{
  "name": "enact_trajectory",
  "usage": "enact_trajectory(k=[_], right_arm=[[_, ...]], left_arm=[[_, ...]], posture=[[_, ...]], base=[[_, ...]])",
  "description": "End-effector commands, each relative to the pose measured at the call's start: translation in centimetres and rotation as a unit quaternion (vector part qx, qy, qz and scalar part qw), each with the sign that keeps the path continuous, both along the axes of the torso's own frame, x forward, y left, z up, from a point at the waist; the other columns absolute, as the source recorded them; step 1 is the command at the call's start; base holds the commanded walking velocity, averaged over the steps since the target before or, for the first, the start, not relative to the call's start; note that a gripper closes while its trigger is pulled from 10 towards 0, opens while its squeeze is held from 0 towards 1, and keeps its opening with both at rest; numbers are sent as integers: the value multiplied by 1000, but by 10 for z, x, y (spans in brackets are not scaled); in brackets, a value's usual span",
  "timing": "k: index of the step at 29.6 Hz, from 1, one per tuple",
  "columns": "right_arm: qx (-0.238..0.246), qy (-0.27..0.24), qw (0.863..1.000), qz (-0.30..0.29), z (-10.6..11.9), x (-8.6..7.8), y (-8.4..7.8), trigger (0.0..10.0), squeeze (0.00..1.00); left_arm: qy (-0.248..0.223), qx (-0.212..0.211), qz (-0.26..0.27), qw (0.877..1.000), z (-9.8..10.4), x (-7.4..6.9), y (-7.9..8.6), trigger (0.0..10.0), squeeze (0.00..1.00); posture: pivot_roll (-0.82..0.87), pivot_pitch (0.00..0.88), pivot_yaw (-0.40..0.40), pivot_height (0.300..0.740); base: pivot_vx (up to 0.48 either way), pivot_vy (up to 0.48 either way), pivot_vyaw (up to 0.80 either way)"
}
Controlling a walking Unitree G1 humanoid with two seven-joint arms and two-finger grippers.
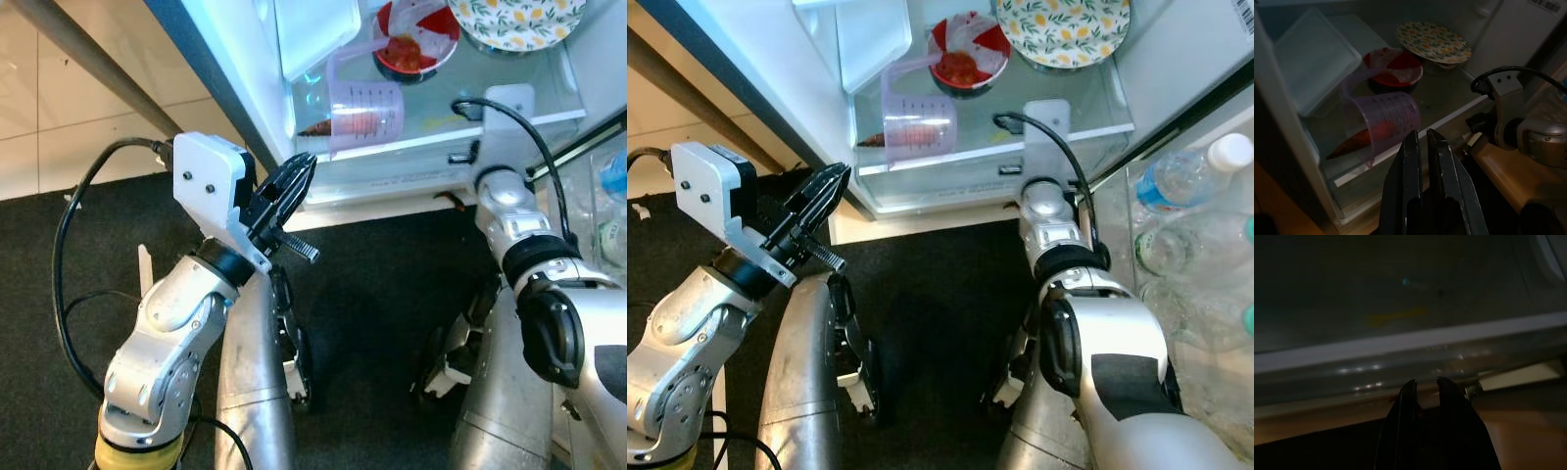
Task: Restocking fridge
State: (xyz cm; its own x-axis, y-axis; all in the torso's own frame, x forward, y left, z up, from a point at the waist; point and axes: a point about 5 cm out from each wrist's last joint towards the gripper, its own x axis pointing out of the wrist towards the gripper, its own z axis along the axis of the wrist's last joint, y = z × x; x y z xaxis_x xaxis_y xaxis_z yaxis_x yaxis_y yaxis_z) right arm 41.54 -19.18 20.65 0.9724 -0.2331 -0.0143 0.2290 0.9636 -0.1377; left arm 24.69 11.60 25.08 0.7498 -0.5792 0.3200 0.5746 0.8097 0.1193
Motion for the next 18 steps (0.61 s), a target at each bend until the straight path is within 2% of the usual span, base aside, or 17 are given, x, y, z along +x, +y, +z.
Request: enact_trajectory(k=[1,3,4,5,8,9,10,11,13,16,18], right_arm=[[8,15,1000,-2,-14,-3,1,10000,0],[8,15,1000,-2,-14,-3,1,10000,0],[16,22,1000,3,-27,-8,-3,10000,0],[16,22,1000,3,-27,-8,-3,10000,0],[67,40,996,36,-68,-24,0,10000,0],[67,40,996,36,-68,-24,0,10000,0],[75,42,994,60,-76,-27,8,10000,0],[75,42,994,60,-76,-27,8,10000,0],[80,41,988,129,-89,-33,28,10000,0],[78,40,984,155,-92,-36,35,10000,0],[107,23,973,204,-96,-40,45,10000,0]], left_arm=[[6,-1,-5,1000,-6,-3,-2,10000,0],[6,-1,-5,1000,-6,-3,-2,10000,0],[7,-6,0,1000,-7,1,0,10000,0],[7,-6,0,1000,-7,1,0,10000,0],[23,-9,16,1000,-26,11,5,10000,0],[23,-9,16,1000,-26,11,5,10000,0],[34,-3,21,999,-35,11,7,10000,0],[34,-3,21,999,-35,11,7,10000,0],[59,8,36,998,-57,11,14,10000,0],[69,13,42,997,-65,12,17,10000,0],[101,24,58,993,-90,9,25,10000,0]], posture=[[290,660,53,365],[290,660,53,365],[251,611,34,365],[251,611,34,365],[214,571,10,365],[214,571,10,365],[205,552,2,365],[205,552,2,365],[185,523,-5,365],[182,520,-6,365],[174,488,-10,365]], base=[[0,0,0],[0,0,0],[0,0,0],[0,0,0],[0,0,0],[0,0,0],[0,0,0],[0,0,0],[0,0,0],[0,0,0],[0,0,0]])
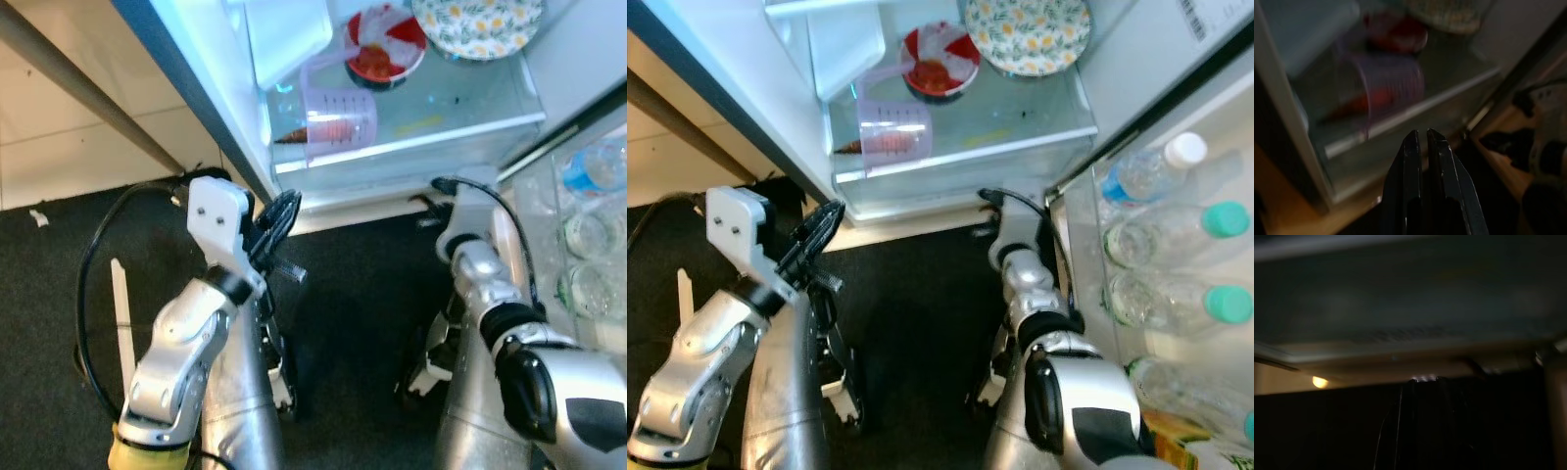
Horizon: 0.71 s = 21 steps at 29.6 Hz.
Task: Restocking fridge
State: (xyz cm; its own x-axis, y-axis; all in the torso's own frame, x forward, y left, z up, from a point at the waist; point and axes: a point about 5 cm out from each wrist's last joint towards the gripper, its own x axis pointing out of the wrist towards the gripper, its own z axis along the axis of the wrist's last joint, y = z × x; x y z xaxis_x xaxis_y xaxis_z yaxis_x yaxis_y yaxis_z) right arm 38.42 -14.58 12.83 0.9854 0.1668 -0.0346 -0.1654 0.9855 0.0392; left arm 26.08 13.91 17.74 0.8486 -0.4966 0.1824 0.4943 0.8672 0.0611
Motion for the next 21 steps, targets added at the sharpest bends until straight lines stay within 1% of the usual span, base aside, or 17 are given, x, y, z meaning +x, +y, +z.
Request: enact_trajectory(k=[1,2,3,5,7,8,10,12,14,18,21], right_arm=[[43,13,999,27,-18,-11,2,10000,0],[43,13,999,27,-18,-11,2,10000,0],[59,6,998,38,-19,-13,5,10000,0],[72,3,996,60,-23,-16,10,10000,0],[87,7,993,77,-27,-20,12,10000,0],[90,8,993,80,-29,-21,13,10000,0],[90,8,993,80,-29,-21,13,10000,0],[93,11,993,78,-32,-23,12,10000,0],[90,16,993,75,-36,-26,12,10000,0],[52,32,996,63,-48,-33,8,10000,0],[48,35,996,64,-52,-35,6,10000,0]], left_arm=[[44,14,8,999,-30,-7,5,10000,0],[44,14,8,999,-30,-7,5,10000,0],[61,18,14,998,-42,-9,8,10000,0],[81,24,24,996,-61,-9,12,10000,0],[89,26,32,995,-72,-8,15,10000,0],[94,23,39,995,-76,-7,16,10000,0],[94,23,39,995,-76,-7,16,10000,0],[98,14,47,994,-80,-4,18,10000,0],[95,5,46,994,-79,-2,17,10000,0],[79,-25,39,996,-71,8,12,10000,0],[69,-31,34,997,-67,12,10,10000,0]], posture=[[168,473,-9,365],[168,473,-9,365],[164,461,-10,365],[153,430,-12,365],[149,417,-16,365],[144,413,-17,365],[144,413,-17,365],[136,403,-19,365],[130,395,-21,365],[116,377,-21,365],[111,371,-21,365]], base=[[0,0,0],[0,0,0],[0,0,0],[0,0,0],[0,0,0],[0,0,712],[0,0,712],[0,0,719],[0,0,663],[0,0,0],[0,0,0]])
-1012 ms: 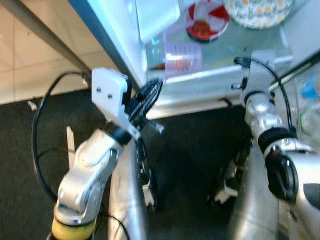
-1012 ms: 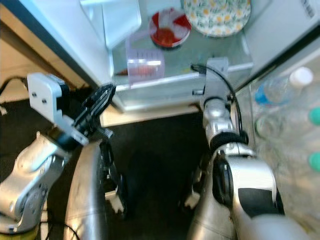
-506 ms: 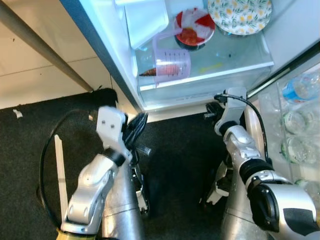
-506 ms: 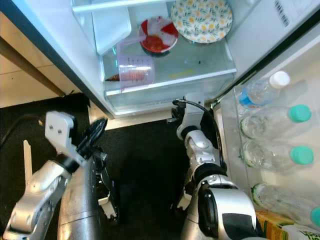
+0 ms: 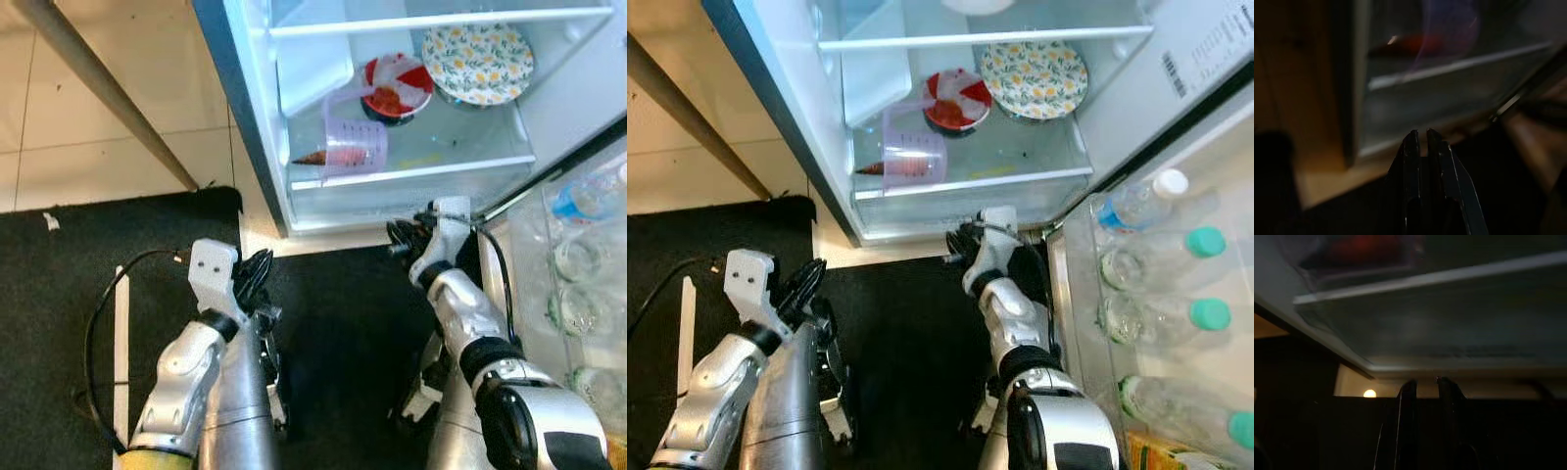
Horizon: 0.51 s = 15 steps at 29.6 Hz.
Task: Restocking fridge
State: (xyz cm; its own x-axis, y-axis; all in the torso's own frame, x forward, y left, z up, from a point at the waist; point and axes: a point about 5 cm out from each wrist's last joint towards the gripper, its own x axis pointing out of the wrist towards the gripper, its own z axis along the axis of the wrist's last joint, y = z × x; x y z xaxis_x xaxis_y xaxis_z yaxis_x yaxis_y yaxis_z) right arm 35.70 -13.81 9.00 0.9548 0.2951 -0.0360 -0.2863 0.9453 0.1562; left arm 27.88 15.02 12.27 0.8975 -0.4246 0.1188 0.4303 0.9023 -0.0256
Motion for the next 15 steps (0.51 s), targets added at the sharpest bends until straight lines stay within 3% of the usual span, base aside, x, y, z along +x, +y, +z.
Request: enact_trajectory(k=[1,10,15], right_arm=[[-5,23,1000,15,-17,-11,-1,10000,0],[-11,25,999,28,-22,-15,0,10000,0],[-11,19,1000,13,-17,-13,-2,10000,0]], left_arm=[[10,-11,-7,1000,-9,-3,-3,10000,0],[-7,-14,-32,999,-7,4,-13,10000,0],[-8,-13,-40,999,-8,4,-17,10000,0]], posture=[[107,370,-22,365],[98,358,-15,365],[97,355,-14,365]], base=[[0,0,594],[0,0,764],[0,0,0]])
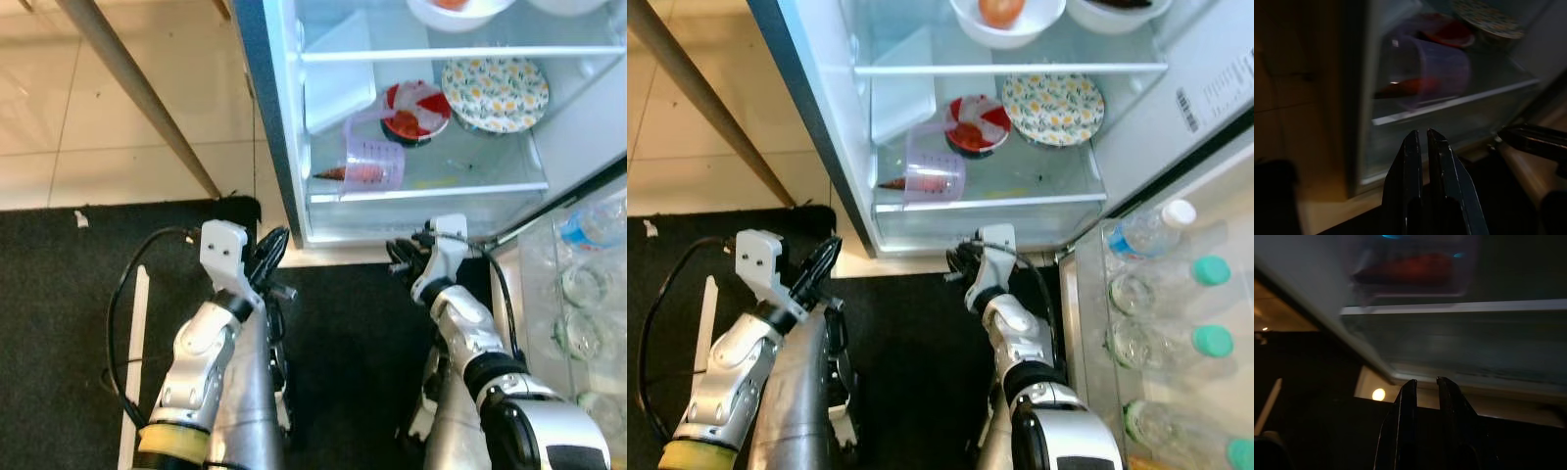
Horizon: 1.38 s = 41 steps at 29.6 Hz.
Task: Restocking fridge
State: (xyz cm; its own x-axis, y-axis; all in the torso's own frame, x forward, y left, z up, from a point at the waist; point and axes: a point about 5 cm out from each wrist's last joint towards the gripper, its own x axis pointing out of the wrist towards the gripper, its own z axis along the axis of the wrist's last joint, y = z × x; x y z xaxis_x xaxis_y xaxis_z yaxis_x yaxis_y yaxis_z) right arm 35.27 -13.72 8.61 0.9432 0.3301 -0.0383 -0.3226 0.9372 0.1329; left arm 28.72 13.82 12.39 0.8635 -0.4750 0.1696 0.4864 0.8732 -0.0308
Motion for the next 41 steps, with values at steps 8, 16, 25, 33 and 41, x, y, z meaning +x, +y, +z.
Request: enact_trajectory(k=[8,16,25,33,41], right_arm=[[-6,7,1000,11,-9,-7,-1,10000,0],[3,7,1000,1,-8,-7,-2,10000,0],[-1,11,1000,-13,-6,-4,-3,10000,0],[2,-3,1000,-21,3,2,3,10000,0],[22,-65,997,24,47,22,27,10000,400]], left_arm=[[10,1,-16,1000,-9,-3,-7,10000,0],[13,1,-22,1000,-12,-4,-9,10000,0],[13,1,-24,1000,-13,-4,-10,10000,0],[21,-1,-31,999,-16,-9,-12,10000,0],[64,-19,9,998,-33,-24,5,10000,0]], posture=[[90,368,-6,365],[87,371,-5,365],[84,373,-6,365],[82,411,-1,365],[111,482,7,365]], base=[[0,0,420],[0,0,741],[0,0,84],[0,0,0],[0,0,0]])
